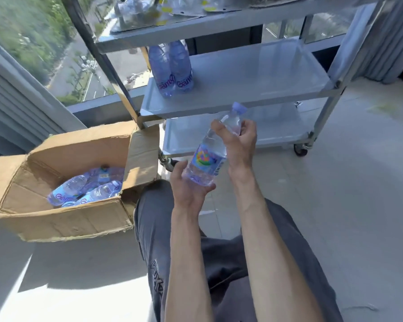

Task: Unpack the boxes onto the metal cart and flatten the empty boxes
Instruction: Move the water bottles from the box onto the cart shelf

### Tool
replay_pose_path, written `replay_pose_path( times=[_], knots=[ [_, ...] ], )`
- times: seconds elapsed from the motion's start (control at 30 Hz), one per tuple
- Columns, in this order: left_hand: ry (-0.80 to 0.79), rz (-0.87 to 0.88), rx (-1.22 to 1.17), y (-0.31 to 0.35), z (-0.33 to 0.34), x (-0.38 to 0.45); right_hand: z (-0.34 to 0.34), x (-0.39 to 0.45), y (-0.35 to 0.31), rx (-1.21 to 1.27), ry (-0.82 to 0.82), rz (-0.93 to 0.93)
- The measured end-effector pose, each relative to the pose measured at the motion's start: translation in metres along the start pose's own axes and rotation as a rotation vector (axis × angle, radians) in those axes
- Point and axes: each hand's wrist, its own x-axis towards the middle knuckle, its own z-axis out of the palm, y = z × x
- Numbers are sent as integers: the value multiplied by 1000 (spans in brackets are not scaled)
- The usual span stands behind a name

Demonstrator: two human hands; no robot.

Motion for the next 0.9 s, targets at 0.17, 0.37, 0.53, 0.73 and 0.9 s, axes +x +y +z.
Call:
replay_pose_path(
  times=[0.17,0.37,0.53,0.73,0.9],
  knots=[
    [-28,-40,18,-26,8,-8,-27,3,2,157,-189,135],
    [-167,-266,-291,-41,-2,-2,-48,5,-3,91,-399,102],
    [-66,-250,-189,-46,7,4,-42,4,-1,70,-279,148],
    [-71,-38,282,-42,-10,16,-39,5,14,-48,4,22],
    [-118,-4,289,-43,-7,16,-31,14,15,-142,-89,30]
  ],
)
